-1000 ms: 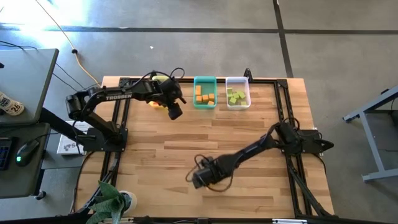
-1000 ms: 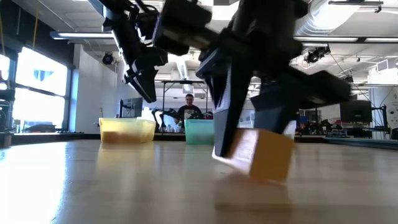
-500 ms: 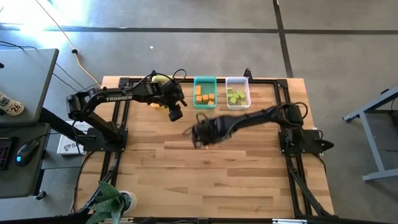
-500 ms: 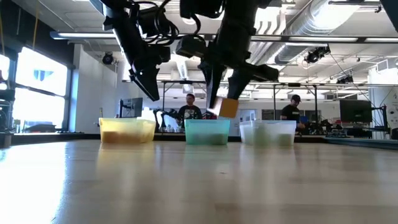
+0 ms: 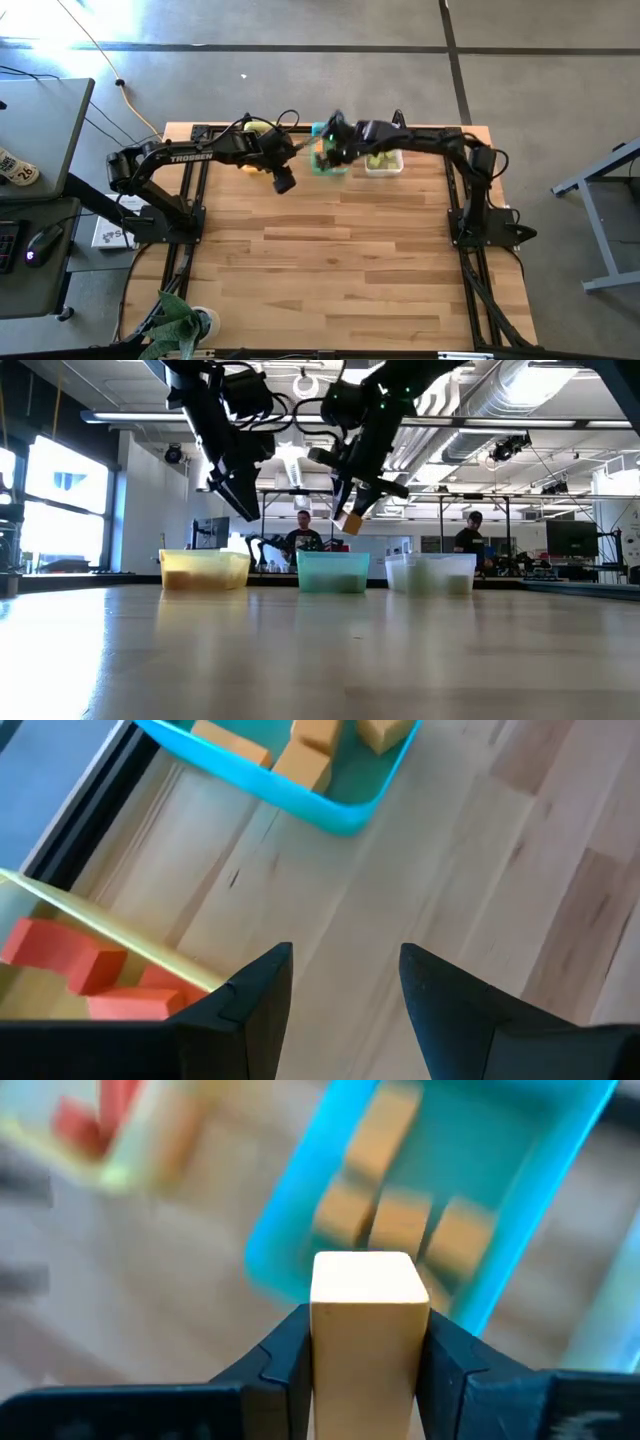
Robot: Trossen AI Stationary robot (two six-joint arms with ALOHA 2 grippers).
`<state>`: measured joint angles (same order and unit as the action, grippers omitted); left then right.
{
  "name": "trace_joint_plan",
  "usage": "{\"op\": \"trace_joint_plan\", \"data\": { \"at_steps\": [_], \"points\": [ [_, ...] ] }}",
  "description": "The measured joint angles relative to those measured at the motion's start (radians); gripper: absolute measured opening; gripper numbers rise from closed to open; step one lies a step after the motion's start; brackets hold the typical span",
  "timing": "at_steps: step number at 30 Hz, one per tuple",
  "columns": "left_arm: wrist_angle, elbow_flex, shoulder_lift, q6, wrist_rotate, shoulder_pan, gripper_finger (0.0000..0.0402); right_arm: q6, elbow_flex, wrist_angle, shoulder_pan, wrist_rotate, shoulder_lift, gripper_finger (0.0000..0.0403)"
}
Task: Sort & place blocks by color
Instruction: Put the yellow block into the green bin, then return to Home Position
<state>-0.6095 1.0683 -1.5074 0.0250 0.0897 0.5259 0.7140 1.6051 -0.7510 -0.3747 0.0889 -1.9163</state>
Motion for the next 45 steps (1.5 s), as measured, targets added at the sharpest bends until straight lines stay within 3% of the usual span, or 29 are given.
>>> {"op": "trace_joint_plan", "data": {
  "at_steps": [7,12,18,28,31,36,41,45],
  "points": [
    [0.082,0.000,0.000,0.095,-0.045,0.000,0.0172,-0.153,0.000,0.170,-0.117,0.015,-0.006,0.0103],
    [0.130,0.000,0.002,0.152,-0.091,-0.004,0.0172,-0.241,0.000,0.245,-0.133,0.011,-0.052,0.0103],
    [0.133,0.000,0.056,0.177,-0.123,-0.018,0.0172,-0.235,0.000,0.233,-0.131,0.008,-0.102,0.0122],
    [0.117,0.000,0.236,0.163,-0.125,-0.086,0.0172,-0.199,0.000,0.240,-0.129,-0.019,-0.114,0.0203],
    [0.095,0.000,0.296,0.158,-0.135,-0.115,0.0172,-0.137,0.000,0.242,-0.129,-0.029,-0.114,0.0213],
    [0.086,-0.022,0.423,0.155,-0.134,-0.171,0.0172,-0.123,0.009,0.246,-0.128,-0.145,-0.098,0.0215],
    [0.137,-0.155,0.591,0.207,-0.125,-0.231,0.0172,-0.111,0.071,0.248,-0.091,-0.214,-0.078,0.0216],
    [0.169,-0.298,0.755,0.234,-0.116,-0.273,0.0172,-0.183,0.148,0.245,-0.022,-0.180,-0.058,0.0216]
  ]
}}
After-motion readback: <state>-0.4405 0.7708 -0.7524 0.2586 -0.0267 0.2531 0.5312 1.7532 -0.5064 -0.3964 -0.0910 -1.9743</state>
